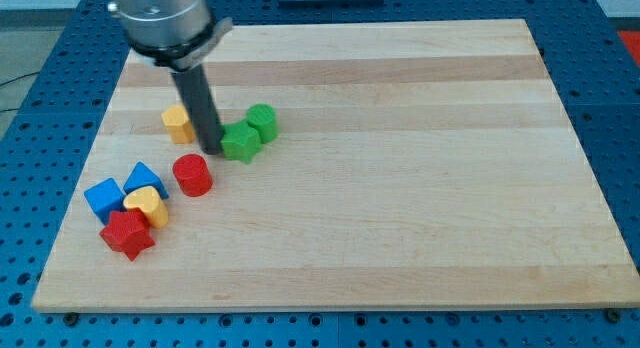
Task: Move arm to the bottom left corner of the board
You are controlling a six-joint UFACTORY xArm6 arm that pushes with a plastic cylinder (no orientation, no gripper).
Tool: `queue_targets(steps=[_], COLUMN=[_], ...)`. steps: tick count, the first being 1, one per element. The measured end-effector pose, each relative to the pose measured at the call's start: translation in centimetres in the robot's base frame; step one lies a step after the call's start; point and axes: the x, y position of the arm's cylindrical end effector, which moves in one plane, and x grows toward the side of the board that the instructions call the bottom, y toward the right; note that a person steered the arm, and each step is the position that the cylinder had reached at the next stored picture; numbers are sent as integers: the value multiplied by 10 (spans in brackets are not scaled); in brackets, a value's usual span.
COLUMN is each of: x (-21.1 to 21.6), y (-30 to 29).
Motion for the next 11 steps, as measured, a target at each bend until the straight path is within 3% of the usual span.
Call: queue_targets(steps=[2, 3, 4, 6, 7, 8, 10, 11], x=[-6, -7, 29, 144, 189, 190, 169, 157], y=[70, 64, 87, 98, 69, 63, -160, -169])
